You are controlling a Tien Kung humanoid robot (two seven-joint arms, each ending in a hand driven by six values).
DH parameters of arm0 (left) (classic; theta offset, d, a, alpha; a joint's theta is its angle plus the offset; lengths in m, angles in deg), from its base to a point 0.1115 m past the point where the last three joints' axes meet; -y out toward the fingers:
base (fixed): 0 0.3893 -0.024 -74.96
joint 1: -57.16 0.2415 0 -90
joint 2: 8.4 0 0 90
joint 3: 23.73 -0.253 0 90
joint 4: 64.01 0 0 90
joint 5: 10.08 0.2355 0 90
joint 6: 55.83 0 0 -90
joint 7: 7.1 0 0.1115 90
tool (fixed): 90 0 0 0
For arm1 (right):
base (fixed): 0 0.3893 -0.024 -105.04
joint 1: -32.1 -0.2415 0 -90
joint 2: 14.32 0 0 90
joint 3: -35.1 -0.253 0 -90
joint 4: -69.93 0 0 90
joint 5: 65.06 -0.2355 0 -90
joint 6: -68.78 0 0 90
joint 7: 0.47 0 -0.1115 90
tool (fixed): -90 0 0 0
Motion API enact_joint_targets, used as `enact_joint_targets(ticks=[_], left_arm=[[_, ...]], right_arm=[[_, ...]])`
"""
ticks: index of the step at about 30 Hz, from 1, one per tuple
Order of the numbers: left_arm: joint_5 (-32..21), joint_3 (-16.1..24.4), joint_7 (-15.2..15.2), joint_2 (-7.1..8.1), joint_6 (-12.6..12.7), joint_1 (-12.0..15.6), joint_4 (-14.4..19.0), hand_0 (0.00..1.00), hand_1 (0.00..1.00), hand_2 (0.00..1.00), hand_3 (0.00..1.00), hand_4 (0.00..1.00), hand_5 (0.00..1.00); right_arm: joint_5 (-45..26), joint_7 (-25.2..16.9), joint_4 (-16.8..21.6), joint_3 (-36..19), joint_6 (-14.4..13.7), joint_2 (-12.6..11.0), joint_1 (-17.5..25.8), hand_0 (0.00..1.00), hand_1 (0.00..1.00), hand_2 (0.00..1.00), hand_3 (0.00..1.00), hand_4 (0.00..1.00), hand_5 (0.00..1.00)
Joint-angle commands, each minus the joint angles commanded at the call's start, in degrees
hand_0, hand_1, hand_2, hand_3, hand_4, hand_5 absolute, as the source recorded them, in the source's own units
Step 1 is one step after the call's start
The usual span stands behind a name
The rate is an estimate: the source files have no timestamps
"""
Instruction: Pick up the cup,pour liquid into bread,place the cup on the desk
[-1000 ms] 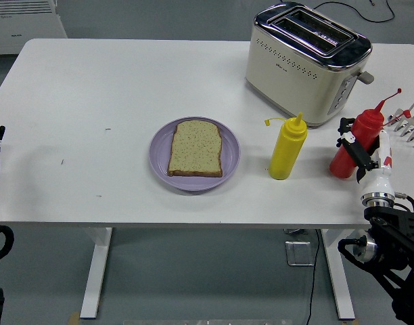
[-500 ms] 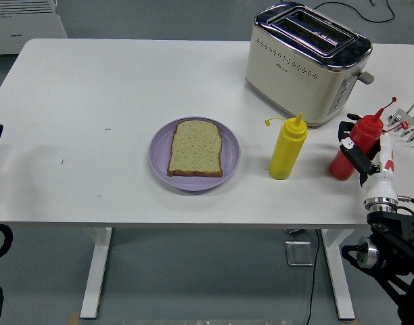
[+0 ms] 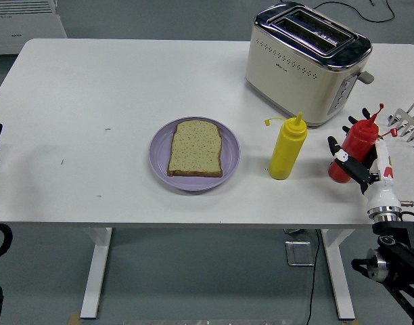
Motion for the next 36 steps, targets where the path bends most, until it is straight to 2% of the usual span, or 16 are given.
enact_joint_targets(ticks=[9, 13, 17, 21, 25, 29, 33, 36], left_arm=[[-0.01, 0.08, -0.01, 0.00, -0.02, -0.09, 0.02, 0.776, 0.727, 0.722, 0.659, 0.522, 0.943], [-0.04, 0.00, -0.01, 0.00, -0.06, -0.24, 0.03, 0.776, 0.726, 0.721, 0.658, 0.523, 0.947], [-0.04, -0.02, -0.01, 0.00, -0.05, -0.37, 0.05, 0.775, 0.726, 0.721, 0.658, 0.524, 0.948], [-0.03, -0.04, -0.01, 0.00, -0.04, -0.45, 0.03, 0.775, 0.726, 0.721, 0.658, 0.524, 0.948], [0.01, -0.19, 0.00, 0.00, -0.03, -0.60, -0.09, 0.775, 0.726, 0.721, 0.658, 0.524, 0.949], [0.03, -0.24, -0.01, 0.00, -0.01, -0.50, -0.09, 0.775, 0.726, 0.722, 0.659, 0.526, 0.952], [0.08, -0.33, 0.00, 0.00, -0.02, -0.44, -0.08, 0.775, 0.726, 0.722, 0.659, 0.526, 0.952], [0.09, -0.60, 0.01, 0.00, -0.05, -0.53, -0.12, 0.777, 0.727, 0.723, 0.659, 0.526, 0.952]], right_arm=[[1.80, 1.65, 3.27, -2.89, 2.06, -2.17, 3.97, 0.957, 0.901, 0.986, 0.998, 0.803, 0.206], [2.27, 1.87, 5.87, -5.18, 2.57, -3.88, 6.76, 0.962, 0.906, 0.988, 0.998, 0.799, 0.193], [3.14, 2.32, 9.41, -8.25, 3.41, -6.26, 10.57, 0.964, 0.904, 0.986, 0.998, 0.814, 0.207], [2.01, 2.96, 12.93, -11.10, 5.70, -9.36, 14.14, 0.964, 0.904, 0.986, 0.998, 0.814, 0.207], [2.34, 3.88, 15.57, -14.34, 7.41, -12.76, 17.54, 0.962, 0.903, 0.985, 0.998, 0.834, 0.231], [2.58, 4.76, 17.43, -18.32, 8.70, -14.82, 21.08, 0.951, 0.894, 0.972, 0.998, 0.850, 0.239], [1.46, 5.48, 17.37, -21.50, 9.64, -15.30, 22.61, 0.951, 0.894, 0.972, 0.998, 0.850, 0.239], [-3.50, 7.06, 17.31, -25.24, 12.92, -14.22, 22.37, 0.913, 0.851, 0.928, 0.970, 0.841, 0.278]])
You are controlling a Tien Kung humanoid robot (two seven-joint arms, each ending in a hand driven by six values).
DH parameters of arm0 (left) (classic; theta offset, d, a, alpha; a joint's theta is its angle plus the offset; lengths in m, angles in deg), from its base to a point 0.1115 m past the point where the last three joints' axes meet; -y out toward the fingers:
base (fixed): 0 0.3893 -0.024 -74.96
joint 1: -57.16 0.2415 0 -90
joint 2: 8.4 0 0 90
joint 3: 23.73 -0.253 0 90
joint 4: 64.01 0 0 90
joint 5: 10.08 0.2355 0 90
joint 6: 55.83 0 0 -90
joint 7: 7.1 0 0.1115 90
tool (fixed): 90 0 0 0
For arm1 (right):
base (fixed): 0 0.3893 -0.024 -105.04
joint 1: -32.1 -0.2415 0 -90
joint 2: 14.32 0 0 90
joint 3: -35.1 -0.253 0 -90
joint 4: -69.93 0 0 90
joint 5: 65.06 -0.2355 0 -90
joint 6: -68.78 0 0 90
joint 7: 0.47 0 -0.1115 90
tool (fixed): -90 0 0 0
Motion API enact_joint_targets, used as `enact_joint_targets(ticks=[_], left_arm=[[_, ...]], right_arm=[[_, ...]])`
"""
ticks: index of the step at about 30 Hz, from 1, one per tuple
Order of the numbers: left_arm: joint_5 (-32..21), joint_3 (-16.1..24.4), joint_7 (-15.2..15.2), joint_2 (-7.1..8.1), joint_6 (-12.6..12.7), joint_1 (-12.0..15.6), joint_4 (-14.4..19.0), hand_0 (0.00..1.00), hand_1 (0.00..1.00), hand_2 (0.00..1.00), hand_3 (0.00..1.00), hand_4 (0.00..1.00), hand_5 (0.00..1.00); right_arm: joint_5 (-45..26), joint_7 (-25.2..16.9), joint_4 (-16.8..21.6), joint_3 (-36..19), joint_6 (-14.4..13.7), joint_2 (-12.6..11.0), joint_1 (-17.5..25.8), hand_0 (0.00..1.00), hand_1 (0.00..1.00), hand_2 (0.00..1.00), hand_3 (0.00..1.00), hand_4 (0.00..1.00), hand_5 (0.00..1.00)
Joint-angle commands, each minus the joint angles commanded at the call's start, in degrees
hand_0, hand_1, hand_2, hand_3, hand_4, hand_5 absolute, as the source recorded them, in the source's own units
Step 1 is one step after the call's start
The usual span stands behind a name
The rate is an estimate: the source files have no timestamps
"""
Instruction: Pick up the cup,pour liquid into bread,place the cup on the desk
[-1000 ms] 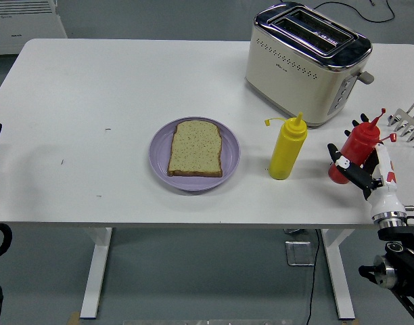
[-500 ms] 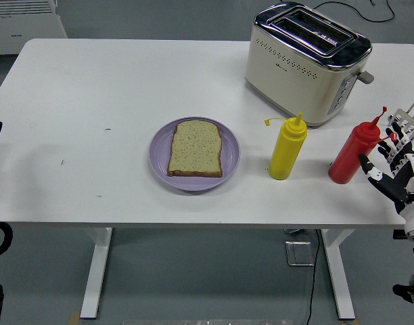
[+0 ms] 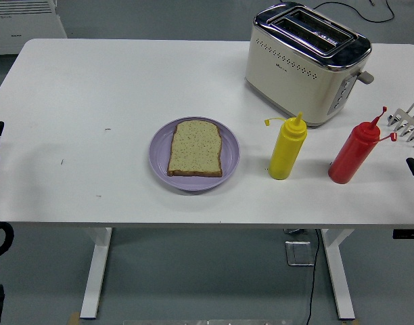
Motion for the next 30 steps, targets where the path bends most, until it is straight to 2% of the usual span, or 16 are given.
enact_joint_targets(ticks=[1, 4, 5, 7, 10, 11, 16, 17, 19, 30], left_arm=[[0.00, -0.04, 0.00, 0.00, -0.01, -0.01, 0.00, 0.777, 0.727, 0.723, 0.659, 0.526, 0.952], [0.01, -0.18, 0.00, 0.00, -0.01, 0.05, 0.00, 0.777, 0.727, 0.723, 0.659, 0.526, 0.952], [0.01, -0.20, 0.00, 0.00, -0.01, 0.09, 0.02, 0.779, 0.726, 0.722, 0.659, 0.526, 0.952], [0.03, -0.19, -0.01, 0.00, 0.02, 0.18, 0.05, 0.779, 0.726, 0.722, 0.659, 0.526, 0.952], [0.03, -0.15, -0.01, 0.00, 0.04, 0.30, 0.08, 0.779, 0.726, 0.722, 0.659, 0.526, 0.952], [0.02, -0.16, 0.00, 0.00, 0.04, 0.36, 0.09, 0.779, 0.727, 0.723, 0.660, 0.527, 0.953], [0.02, -0.21, 0.02, 0.00, 0.01, 0.46, 0.14, 0.779, 0.727, 0.723, 0.660, 0.527, 0.953], [0.02, -0.18, 0.01, 0.00, 0.00, 0.48, 0.16, 0.780, 0.726, 0.723, 0.661, 0.527, 0.954], [0.03, -0.13, 0.01, 0.00, 0.01, 0.48, 0.19, 0.780, 0.726, 0.723, 0.661, 0.527, 0.954], [0.08, 0.17, -0.01, 0.00, 0.01, 0.26, 0.35, 0.781, 0.728, 0.724, 0.662, 0.525, 0.951]], right_arm=[[-1.12, 0.32, 0.09, -0.54, 0.54, 0.23, -0.09, 0.913, 0.851, 0.928, 0.970, 0.841, 0.278], [-8.56, 2.69, 0.55, -4.57, 5.55, 1.48, -0.86, 0.913, 0.851, 0.928, 0.970, 0.841, 0.278], [-10.80, 3.35, 0.55, -5.49, 6.68, 1.84, -1.10, 0.853, 0.798, 0.838, 0.876, 0.751, 0.379], [-16.01, 4.92, 0.45, -8.17, 9.76, 2.81, -1.69, 0.853, 0.798, 0.838, 0.876, 0.751, 0.379], [-23.09, 6.32, 0.15, -10.78, 12.05, 3.98, -2.57, 0.853, 0.798, 0.838, 0.876, 0.751, 0.379], [-25.32, 7.23, -0.25, -11.86, 12.94, 4.69, -3.38, 0.826, 0.765, 0.796, 0.837, 0.704, 0.478], [-37.15, 9.58, -2.01, -14.31, 13.97, 6.80, -6.01, 0.826, 0.765, 0.796, 0.837, 0.704, 0.478], [-39.66, 9.98, -2.41, -14.73, 14.12, 7.24, -6.60, 0.811, 0.754, 0.772, 0.821, 0.685, 0.533], [-42.19, 10.95, -3.00, -15.32, 13.96, 7.74, -7.52, 0.811, 0.754, 0.772, 0.821, 0.685, 0.533], [-42.49, 12.72, -4.67, -16.84, 14.78, 9.69, -9.79, 0.806, 0.748, 0.771, 0.819, 0.668, 0.577]])
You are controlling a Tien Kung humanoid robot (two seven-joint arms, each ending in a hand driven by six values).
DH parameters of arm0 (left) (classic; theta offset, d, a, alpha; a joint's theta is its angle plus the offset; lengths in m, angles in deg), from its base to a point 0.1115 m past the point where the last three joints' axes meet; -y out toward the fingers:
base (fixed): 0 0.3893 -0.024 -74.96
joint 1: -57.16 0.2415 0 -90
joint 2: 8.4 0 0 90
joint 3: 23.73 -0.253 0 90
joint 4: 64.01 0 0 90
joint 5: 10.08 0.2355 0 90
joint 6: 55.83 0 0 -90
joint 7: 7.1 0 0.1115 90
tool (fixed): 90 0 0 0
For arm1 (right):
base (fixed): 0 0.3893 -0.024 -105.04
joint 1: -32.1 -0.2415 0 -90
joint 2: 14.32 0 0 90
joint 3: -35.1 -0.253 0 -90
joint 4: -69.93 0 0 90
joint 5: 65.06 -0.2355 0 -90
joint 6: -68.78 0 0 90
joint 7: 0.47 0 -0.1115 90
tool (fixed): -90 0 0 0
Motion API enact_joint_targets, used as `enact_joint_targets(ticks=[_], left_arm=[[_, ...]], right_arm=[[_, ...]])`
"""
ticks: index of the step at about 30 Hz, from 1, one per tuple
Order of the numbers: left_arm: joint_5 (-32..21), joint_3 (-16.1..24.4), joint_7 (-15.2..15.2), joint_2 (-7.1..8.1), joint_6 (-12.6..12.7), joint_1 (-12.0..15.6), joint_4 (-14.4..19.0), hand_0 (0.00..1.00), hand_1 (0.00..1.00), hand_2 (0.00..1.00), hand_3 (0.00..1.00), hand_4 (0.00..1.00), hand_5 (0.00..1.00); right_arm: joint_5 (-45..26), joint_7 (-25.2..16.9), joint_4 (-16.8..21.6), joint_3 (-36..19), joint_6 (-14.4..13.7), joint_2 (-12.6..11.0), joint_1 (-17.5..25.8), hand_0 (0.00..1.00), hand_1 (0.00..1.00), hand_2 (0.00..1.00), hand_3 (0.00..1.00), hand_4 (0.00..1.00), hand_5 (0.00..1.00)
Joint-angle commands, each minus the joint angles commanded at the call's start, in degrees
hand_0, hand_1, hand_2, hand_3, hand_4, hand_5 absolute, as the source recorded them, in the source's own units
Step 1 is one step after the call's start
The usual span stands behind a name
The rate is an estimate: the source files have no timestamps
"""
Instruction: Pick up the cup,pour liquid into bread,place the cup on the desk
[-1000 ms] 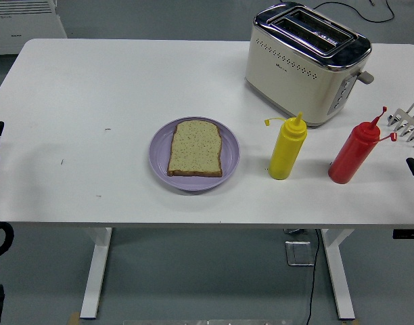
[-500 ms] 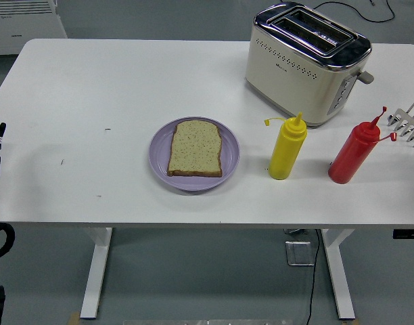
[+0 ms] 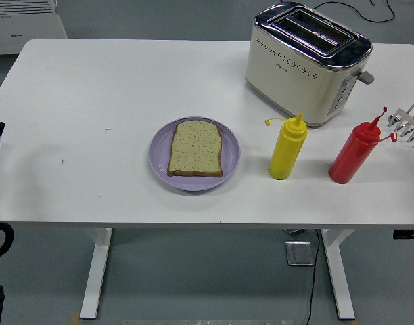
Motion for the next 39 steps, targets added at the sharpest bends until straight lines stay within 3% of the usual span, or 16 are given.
enact_joint_targets(ticks=[39], left_arm=[[0.17, 0.26, -0.02, 0.00, -0.02, -0.16, 0.21, 0.784, 0.728, 0.723, 0.659, 0.523, 0.929]], right_arm=[[1.20, 1.78, -1.19, 0.36, -0.93, 0.78, -0.30, 0.788, 0.737, 0.758, 0.811, 0.659, 0.615]])
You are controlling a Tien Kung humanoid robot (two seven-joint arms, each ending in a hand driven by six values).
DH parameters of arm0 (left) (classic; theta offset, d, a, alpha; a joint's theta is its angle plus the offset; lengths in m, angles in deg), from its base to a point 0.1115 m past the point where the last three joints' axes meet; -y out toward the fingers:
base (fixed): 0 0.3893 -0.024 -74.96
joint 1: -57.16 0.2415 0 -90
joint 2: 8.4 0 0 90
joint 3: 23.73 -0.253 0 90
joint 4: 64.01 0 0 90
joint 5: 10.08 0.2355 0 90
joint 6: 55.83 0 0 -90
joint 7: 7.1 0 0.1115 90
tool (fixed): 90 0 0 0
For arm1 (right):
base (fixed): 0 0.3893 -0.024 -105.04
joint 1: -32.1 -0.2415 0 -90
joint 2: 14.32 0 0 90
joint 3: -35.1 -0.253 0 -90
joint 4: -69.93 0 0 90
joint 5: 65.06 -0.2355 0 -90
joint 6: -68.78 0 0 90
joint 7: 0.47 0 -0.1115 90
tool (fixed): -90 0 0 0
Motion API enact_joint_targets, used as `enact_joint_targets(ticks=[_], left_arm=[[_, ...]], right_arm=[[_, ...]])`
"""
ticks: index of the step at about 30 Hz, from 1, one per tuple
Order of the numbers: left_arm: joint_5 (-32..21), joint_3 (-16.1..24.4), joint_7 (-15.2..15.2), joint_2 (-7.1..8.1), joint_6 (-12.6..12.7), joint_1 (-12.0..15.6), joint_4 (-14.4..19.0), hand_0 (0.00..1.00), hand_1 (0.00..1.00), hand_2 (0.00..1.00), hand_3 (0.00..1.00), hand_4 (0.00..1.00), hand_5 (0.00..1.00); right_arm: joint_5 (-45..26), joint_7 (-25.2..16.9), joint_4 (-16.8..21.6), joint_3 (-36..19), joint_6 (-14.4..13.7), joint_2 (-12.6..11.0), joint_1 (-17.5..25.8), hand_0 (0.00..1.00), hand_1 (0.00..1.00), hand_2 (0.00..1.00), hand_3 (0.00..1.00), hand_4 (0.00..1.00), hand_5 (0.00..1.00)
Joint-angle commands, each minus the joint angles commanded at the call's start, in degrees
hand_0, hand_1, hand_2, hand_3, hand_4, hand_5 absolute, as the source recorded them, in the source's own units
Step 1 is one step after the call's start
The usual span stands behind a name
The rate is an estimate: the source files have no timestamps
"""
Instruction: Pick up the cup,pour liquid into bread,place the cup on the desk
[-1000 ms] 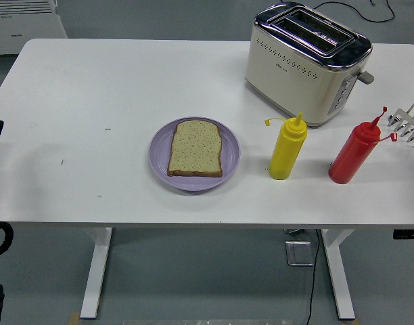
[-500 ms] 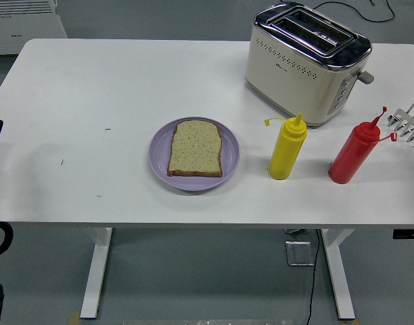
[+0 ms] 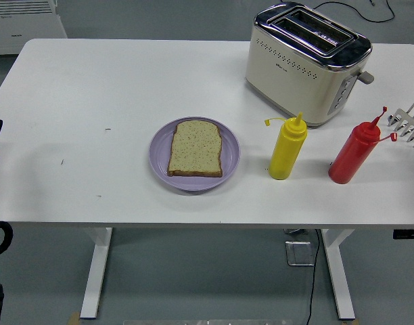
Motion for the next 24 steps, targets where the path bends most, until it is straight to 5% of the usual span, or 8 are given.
enact_joint_targets(ticks=[24], left_arm=[[0.04, -0.13, -0.02, 0.00, -0.02, 0.11, 0.15, 0.782, 0.728, 0.723, 0.660, 0.524, 0.930]], right_arm=[[0.10, 0.46, -0.35, 0.23, -0.45, -0.12, 0.30, 0.785, 0.731, 0.753, 0.805, 0.656, 0.625]])
